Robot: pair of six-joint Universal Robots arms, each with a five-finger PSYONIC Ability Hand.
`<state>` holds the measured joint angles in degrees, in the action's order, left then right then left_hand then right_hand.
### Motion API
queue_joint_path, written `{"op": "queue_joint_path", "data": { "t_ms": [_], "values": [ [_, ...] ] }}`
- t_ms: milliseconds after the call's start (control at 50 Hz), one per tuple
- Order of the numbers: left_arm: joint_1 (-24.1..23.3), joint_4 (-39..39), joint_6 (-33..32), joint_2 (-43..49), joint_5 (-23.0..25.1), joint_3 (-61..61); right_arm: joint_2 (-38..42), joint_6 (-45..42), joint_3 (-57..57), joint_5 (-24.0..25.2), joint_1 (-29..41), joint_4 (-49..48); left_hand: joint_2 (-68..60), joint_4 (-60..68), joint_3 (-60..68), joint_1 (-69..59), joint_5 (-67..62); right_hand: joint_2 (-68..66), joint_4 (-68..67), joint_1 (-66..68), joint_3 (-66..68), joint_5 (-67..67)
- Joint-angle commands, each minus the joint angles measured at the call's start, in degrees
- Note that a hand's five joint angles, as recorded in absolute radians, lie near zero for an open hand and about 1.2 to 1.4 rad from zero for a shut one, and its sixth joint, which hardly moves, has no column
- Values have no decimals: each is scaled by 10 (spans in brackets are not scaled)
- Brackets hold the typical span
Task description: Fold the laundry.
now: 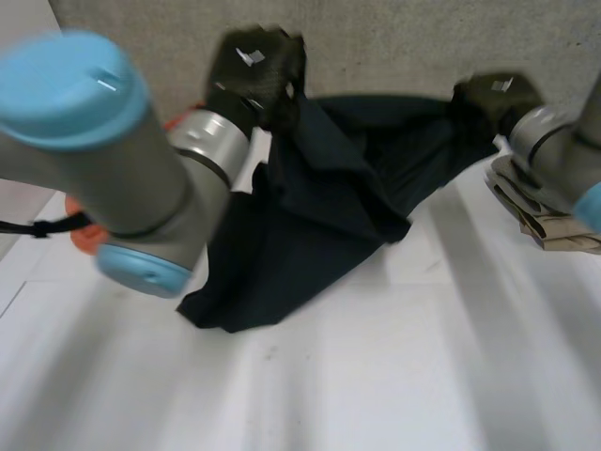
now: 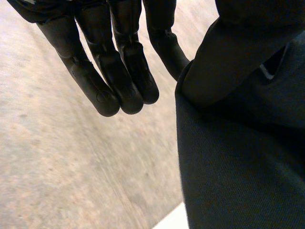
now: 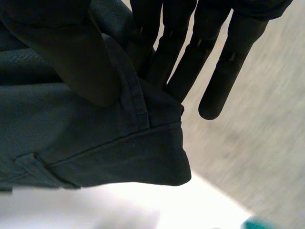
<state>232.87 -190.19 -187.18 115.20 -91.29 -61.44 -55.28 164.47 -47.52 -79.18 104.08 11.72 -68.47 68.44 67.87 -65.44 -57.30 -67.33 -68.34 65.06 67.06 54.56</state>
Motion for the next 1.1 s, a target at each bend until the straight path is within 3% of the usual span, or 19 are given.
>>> {"op": "queue_joint_path", "data": {
  "t_ms": [20,180,340,520,660,700,740,760,820,900,980,1100],
  "values": [
    [40,54,114,-108,16,-41,-141,-47,-23,11,13,31,-115,116,121,-146,-127,-127,-117,149,129,154],
    [82,70,185,-195,20,-69,-219,-53,8,16,16,56,-115,116,121,-146,-127,-127,-117,149,129,154],
    [130,76,199,-167,30,-64,-203,-55,34,17,32,75,-115,116,121,-146,-127,-127,-117,149,129,154],
    [136,92,191,-3,48,12,-89,-84,31,-4,62,64,-115,116,121,-146,-127,-127,-117,149,129,154],
    [143,50,122,176,24,208,42,-89,75,-67,90,-95,-115,116,121,-146,-127,-127,-117,149,129,154],
    [146,40,96,240,12,281,87,-81,81,-89,100,-187,-17,17,23,-47,-29,166,176,-143,-163,-138],
    [147,40,84,277,10,325,115,-81,84,-97,105,-257,273,-273,-267,243,261,573,583,-551,-571,-546],
    [146,40,81,301,6,360,136,-85,87,-99,110,-315,585,-584,-579,554,573,573,583,-551,-571,-546],
    [145,41,82,313,-1,384,148,-106,80,-104,113,-344,585,-584,-579,554,573,573,583,-551,-571,-546],
    [141,42,81,283,-16,361,122,-115,53,-113,106,-298,585,-584,-579,554,573,573,583,-551,-571,-546],
    [142,39,69,224,-28,267,76,-108,5,-111,96,-222,585,-584,-579,554,573,573,583,-551,-571,-546],
    [131,35,1,91,-35,53,-10,-143,-98,-91,80,-60,585,-584,-579,554,573,573,583,-551,-571,-546]
  ]
}}
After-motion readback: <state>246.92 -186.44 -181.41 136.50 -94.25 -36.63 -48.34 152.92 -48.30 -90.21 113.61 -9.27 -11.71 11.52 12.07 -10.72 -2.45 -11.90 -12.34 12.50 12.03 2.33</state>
